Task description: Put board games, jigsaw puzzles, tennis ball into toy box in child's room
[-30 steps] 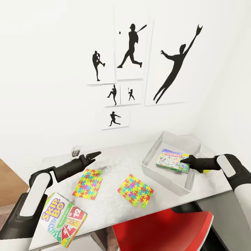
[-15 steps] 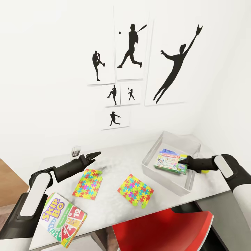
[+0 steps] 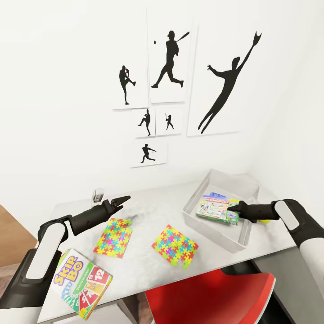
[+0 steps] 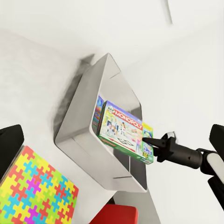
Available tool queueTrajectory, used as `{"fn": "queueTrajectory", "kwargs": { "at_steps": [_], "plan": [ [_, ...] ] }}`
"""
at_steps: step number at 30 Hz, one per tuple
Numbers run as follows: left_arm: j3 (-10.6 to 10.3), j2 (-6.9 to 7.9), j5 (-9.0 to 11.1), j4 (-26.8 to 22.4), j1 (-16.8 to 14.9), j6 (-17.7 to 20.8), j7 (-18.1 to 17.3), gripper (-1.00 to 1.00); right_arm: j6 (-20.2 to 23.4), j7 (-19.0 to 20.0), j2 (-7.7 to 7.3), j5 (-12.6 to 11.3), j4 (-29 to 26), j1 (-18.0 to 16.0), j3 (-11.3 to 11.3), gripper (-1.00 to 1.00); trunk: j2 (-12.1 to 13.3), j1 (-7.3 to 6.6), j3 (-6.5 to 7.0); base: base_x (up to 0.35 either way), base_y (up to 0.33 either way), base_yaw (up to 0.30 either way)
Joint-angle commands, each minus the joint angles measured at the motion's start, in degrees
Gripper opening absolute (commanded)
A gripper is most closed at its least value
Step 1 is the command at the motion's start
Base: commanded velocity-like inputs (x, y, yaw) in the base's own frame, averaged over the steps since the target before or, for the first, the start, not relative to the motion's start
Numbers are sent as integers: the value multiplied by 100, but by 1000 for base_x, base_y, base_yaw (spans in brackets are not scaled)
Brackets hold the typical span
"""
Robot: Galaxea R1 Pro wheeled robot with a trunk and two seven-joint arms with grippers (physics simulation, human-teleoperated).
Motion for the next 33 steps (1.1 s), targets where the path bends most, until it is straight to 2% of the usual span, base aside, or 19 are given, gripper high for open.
{"fn": "queueTrajectory", "kwargs": {
  "at_steps": [1, 13, 33],
  "plan": [
    [8, -1, -37, 0, -5, 26, -42, 100, 3, 61, 0, 45, -1, -7, 38, -100, -12, 3, -12, 0, 0, 0],
    [8, -7, -37, 0, -5, 26, -42, 100, 3, 79, 115, -20, 14, -54, 75, -100, -12, 3, -12, 0, 0, 0],
    [8, -10, -37, 0, -7, 26, -42, 100, 3, 83, 137, -41, 36, -43, 53, -100, -12, 3, -30, 0, 0, 0]
  ]
}}
